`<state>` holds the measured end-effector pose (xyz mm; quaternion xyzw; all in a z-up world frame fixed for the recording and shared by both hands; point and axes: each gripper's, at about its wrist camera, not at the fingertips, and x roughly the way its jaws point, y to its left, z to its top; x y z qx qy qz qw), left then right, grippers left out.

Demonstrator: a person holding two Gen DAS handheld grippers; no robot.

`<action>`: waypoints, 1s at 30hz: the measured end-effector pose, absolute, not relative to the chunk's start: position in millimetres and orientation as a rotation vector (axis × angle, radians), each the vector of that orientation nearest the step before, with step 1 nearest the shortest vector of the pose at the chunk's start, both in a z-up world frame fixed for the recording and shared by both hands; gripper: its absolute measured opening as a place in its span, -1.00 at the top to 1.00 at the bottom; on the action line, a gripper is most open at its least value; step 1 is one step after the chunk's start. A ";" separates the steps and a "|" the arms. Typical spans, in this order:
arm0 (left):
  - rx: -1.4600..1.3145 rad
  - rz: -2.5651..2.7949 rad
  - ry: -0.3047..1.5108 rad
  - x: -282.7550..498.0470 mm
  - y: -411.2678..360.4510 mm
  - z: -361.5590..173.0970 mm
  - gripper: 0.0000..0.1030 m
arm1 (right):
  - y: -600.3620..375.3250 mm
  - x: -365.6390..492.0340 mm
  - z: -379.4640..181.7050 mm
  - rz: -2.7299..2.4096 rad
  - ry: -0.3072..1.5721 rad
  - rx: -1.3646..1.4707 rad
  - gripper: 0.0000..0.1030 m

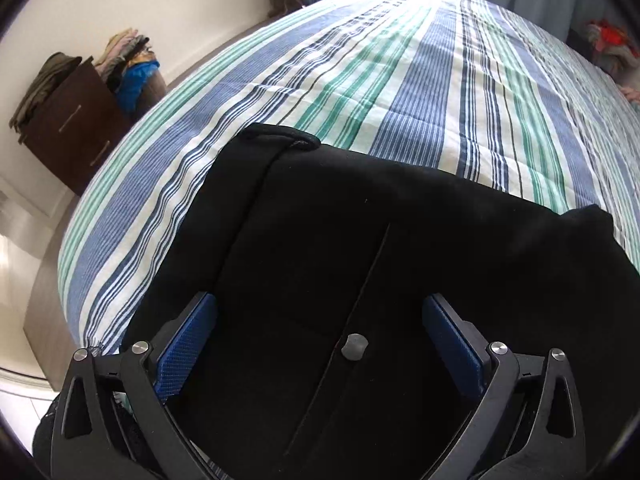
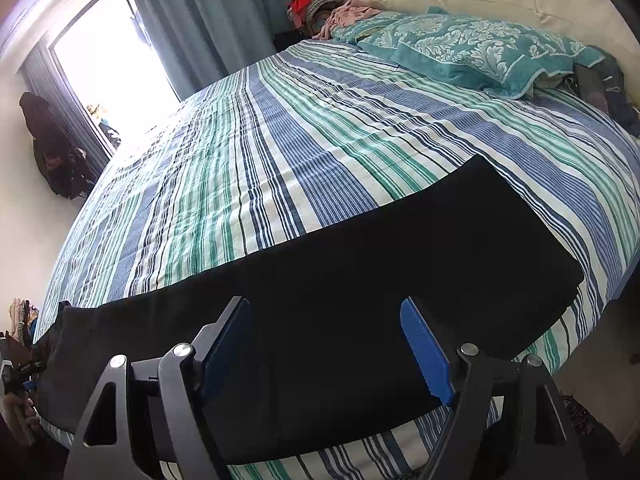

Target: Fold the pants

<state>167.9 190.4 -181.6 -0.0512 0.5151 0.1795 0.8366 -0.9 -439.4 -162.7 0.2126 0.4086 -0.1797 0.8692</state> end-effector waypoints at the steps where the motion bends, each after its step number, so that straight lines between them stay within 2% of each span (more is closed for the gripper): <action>1: -0.115 0.376 1.089 167.2 190.9 -180.9 -0.99 | -440.7 -1.5 -163.3 -0.376 0.855 0.451 -0.51; 7: -0.172 0.322 0.987 149.5 184.4 -140.6 -0.94 | -448.9 -10.5 -159.9 -0.383 0.811 0.505 -0.51; 15: -0.103 0.122 0.929 136.6 114.5 -104.8 -0.94 | -445.9 -3.1 -161.5 -0.359 0.817 0.520 -0.51; 23: -0.071 0.020 0.989 131.4 60.1 -131.2 -0.94 | -433.8 2.8 -160.9 -0.334 0.829 0.478 -0.51; 30: -0.004 0.083 1.071 127.3 66.2 -184.1 -0.98 | -435.2 2.1 -163.3 -0.337 0.835 0.485 -0.51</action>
